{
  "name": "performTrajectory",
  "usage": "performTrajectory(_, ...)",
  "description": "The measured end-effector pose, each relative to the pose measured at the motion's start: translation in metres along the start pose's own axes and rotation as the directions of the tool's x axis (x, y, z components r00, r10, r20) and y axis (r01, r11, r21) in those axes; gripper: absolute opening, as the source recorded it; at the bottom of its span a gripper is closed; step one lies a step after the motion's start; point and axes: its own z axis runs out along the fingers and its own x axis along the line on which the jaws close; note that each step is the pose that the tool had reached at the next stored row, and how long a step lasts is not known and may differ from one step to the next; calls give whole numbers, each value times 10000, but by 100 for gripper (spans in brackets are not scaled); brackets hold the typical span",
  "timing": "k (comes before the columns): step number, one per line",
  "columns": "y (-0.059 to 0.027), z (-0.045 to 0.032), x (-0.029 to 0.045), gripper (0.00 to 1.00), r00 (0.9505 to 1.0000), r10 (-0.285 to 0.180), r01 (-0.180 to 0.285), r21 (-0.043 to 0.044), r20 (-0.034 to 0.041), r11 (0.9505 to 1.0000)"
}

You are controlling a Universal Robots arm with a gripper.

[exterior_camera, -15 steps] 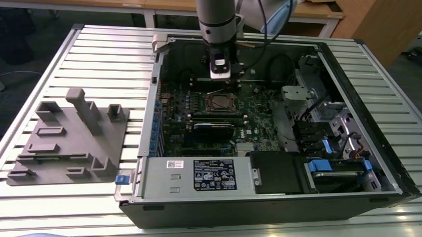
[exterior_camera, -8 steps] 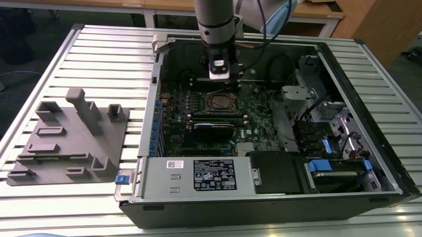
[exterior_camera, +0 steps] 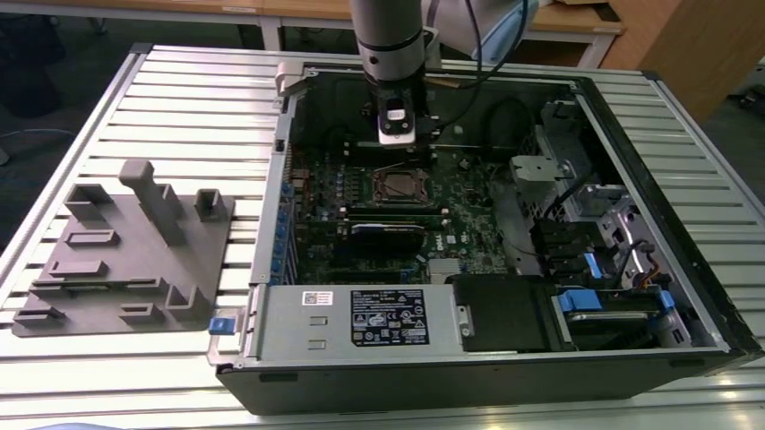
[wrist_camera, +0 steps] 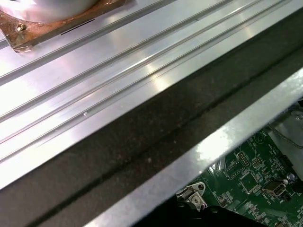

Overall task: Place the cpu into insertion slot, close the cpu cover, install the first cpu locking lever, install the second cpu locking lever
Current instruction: 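Install the first cpu locking lever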

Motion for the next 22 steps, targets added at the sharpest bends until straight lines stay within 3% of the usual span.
performTrajectory(8, -14, 63, 9, 11, 10000, -43, 43, -35, 60, 10000)
performTrajectory(17, -18, 80, 11, 11, 9995, -259, 257, 142, 156, 9996)
performTrajectory(22, -20, 80, 14, 11, 9994, -281, 278, 153, 183, 9995)
